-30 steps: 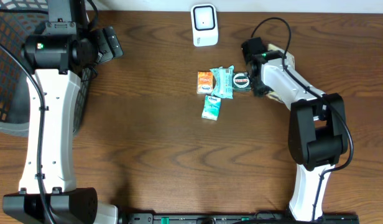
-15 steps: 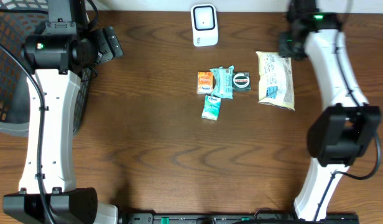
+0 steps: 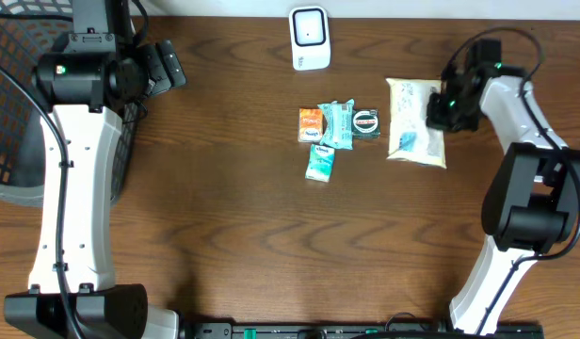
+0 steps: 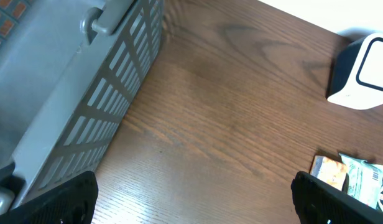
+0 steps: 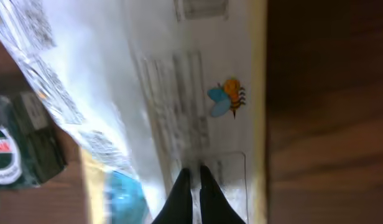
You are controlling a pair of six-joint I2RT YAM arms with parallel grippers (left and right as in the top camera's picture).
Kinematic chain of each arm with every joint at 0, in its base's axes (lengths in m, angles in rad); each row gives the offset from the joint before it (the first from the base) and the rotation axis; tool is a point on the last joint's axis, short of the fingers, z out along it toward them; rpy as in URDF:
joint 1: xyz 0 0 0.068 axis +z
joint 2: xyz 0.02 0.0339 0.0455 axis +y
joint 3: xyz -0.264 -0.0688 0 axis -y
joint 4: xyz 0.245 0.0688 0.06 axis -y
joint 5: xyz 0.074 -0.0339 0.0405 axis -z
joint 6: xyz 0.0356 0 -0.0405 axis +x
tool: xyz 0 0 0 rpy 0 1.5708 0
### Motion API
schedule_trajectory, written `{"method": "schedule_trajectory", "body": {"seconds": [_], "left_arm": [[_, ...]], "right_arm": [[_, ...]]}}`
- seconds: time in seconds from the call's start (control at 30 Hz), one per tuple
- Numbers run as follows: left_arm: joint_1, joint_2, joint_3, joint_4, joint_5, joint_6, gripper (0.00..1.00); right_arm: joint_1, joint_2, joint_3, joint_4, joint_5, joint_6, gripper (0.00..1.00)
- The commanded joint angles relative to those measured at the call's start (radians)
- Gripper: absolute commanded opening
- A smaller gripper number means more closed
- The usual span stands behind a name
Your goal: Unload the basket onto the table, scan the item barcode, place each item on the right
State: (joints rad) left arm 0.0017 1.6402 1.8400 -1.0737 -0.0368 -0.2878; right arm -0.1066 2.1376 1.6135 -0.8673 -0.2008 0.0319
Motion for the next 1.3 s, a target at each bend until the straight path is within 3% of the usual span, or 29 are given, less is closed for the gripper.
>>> {"method": "schedule_trajectory", "body": {"seconds": [0.0,0.3,0.47,0.63,0.97,1.1,1.27], "left_arm": [[-0.001,0.000,0.003,-0.003,-0.016,-0.002,0.98],[-0.001,0.000,0.003,-0.003,-0.016,-0.002,0.98],[-0.001,0.000,0.003,-0.003,-0.016,-0.002,0.98],[-0.001,0.000,0.003,-0.003,-0.016,-0.002,0.98],[-0.001,0.000,0.003,-0.003,-0.016,-0.002,0.98],[-0.001,0.000,0.003,-0.003,-0.016,-0.002,0.98],[-0.001,0.000,0.003,-0.003,-0.016,-0.002,0.98]], "right_arm": [[0.011,0.008,-0.045,-0.001,-0.016,-0.014,0.01],[0.018,-0.016,0.216,-0.183,-0.015,-0.011,0.01],[0.032,-0.016,0.288,-0.153,-0.014,-0.011,0.02],[0.050,-0.007,0.197,-0.077,-0.007,-0.011,0.01],[0.057,-0.007,-0.104,0.308,-0.007,0.084,0.06],[0.054,-0.018,-0.064,0.248,0.029,0.084,0.07],[0.049,-0.051,0.075,0.030,0.034,0.084,0.09]]}}
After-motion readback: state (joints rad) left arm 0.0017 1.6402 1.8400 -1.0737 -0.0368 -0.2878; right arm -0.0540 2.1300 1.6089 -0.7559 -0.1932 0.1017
